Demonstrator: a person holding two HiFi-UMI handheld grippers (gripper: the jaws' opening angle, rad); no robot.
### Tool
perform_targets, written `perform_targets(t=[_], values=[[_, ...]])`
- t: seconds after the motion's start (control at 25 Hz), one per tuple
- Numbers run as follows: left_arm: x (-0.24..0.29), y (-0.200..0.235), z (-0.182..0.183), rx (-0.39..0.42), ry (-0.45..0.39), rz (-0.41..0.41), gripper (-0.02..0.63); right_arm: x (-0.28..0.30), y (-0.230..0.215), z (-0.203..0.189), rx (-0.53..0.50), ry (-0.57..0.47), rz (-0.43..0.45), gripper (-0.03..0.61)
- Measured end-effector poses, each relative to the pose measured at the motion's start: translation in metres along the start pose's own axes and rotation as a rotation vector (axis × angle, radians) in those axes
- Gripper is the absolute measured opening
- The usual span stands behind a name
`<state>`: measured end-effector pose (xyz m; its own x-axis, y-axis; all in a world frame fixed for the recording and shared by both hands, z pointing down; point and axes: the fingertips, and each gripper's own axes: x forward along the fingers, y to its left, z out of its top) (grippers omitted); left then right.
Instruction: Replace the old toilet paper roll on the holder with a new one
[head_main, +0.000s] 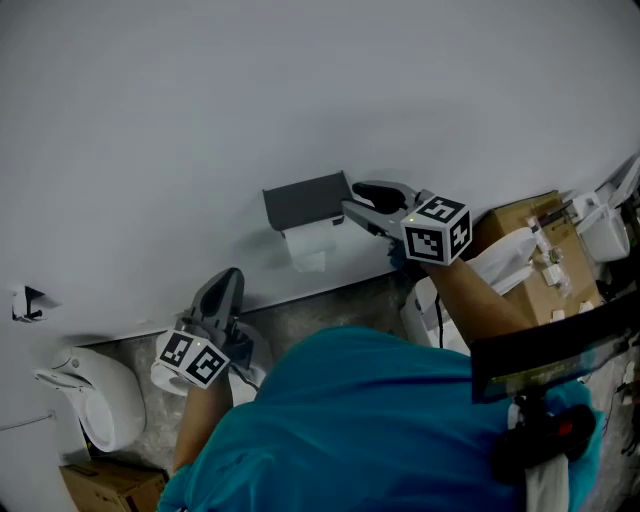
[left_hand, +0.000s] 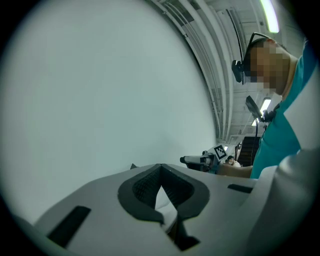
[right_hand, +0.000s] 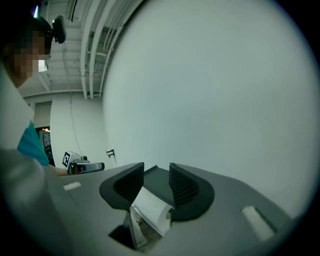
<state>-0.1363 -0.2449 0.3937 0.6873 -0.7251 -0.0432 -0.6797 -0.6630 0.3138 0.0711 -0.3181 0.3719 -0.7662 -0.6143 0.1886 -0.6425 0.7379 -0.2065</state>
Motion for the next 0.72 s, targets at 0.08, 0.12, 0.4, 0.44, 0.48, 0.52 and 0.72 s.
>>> perform_targets(t=[0.08, 0.12, 0.4, 0.44, 0.48, 0.52, 0.72], values=[[0.003, 0.001, 0.006, 0.009, -0.005, 0.001, 0.008, -0.002, 0.01, 0.009, -0.014, -0.037, 0.041, 0.142], [0.004, 0.002, 0.009, 0.013, -0.007, 0.003, 0.008, -0.002, 0.015, 0.012, -0.022, -0.049, 0.056, 0.129], [0.011, 0.004, 0.034, 0.047, -0.035, 0.004, 0.008, -0.004, 0.026, 0.023, -0.062, -0.09, 0.077, 0.075], [0.012, 0.004, 0.037, 0.052, -0.039, 0.001, 0.008, -0.005, 0.027, 0.025, -0.065, -0.099, 0.076, 0.066], [0.013, 0.003, 0.041, 0.057, -0.042, -0.002, 0.008, -0.005, 0.027, 0.028, -0.068, -0.107, 0.074, 0.057], [0.015, 0.002, 0.044, 0.063, -0.042, -0.006, 0.008, -0.006, 0.027, 0.031, -0.071, -0.114, 0.071, 0.049], [0.033, -0.008, 0.059, 0.091, -0.039, -0.041, 0.008, -0.002, 0.033, 0.04, -0.097, -0.138, 0.072, 0.002]])
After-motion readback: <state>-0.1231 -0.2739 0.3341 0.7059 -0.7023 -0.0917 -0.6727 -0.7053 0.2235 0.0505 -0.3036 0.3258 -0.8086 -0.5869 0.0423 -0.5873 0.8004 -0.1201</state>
